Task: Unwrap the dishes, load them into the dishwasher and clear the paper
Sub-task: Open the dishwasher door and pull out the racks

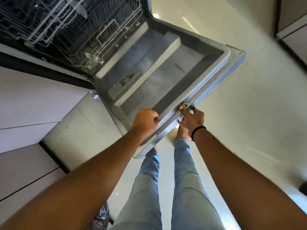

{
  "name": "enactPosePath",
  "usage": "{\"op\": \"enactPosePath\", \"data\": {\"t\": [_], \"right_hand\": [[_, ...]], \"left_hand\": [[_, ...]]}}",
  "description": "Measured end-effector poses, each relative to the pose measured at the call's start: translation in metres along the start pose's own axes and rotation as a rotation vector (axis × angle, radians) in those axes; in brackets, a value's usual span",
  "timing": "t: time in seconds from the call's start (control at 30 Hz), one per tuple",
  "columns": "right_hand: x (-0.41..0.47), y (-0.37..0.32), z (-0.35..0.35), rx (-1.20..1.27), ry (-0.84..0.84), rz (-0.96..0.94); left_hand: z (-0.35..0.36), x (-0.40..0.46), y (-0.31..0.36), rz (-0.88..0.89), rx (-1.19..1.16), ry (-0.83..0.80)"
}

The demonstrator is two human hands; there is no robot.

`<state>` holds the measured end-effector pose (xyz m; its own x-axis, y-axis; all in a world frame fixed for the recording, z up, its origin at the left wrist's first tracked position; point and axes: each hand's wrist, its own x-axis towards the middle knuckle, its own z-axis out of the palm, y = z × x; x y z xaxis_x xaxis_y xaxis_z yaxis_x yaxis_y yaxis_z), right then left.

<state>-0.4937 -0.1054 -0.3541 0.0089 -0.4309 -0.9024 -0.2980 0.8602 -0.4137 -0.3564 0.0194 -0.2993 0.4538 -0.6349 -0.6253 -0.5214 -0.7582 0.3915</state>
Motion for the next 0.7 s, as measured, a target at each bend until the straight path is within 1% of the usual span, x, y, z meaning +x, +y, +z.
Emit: {"op": "enactPosePath", "data": {"t": [0.1,0.23,0.37,0.43,0.47,0.53,0.6,0.67,0.7], "right_hand": [[0.019,0.015,-0.008,0.042,0.013,0.015],[0.039,0.028,-0.015,0.096,0.002,0.046],[0.059,0.030,-0.027,0.078,-0.004,0.101],[0.076,0.036,-0.032,-0.001,0.020,0.101],[0.085,0.040,-0.034,-0.088,0.061,0.075],[0.100,0.045,-0.039,-0.358,0.126,-0.030],[0.112,0.046,-0.043,-0.588,0.132,-0.113],[0.121,0.047,-0.046,-0.739,0.147,-0.184],[0.125,0.048,-0.046,-0.768,0.163,-0.214]], "left_hand": [[0.016,0.008,-0.002,0.003,-0.026,-0.057],[0.032,0.019,-0.004,-0.032,-0.149,-0.154],[0.059,0.027,-0.010,-0.064,-0.151,-0.257],[0.075,0.034,-0.012,-0.086,-0.157,-0.296],[0.083,0.037,-0.013,-0.095,-0.158,-0.312],[0.101,0.045,-0.013,-0.101,-0.158,-0.348],[0.118,0.053,-0.014,-0.097,-0.147,-0.380],[0.131,0.059,-0.015,-0.107,-0.133,-0.392],[0.138,0.063,-0.016,-0.117,-0.133,-0.397]]}}
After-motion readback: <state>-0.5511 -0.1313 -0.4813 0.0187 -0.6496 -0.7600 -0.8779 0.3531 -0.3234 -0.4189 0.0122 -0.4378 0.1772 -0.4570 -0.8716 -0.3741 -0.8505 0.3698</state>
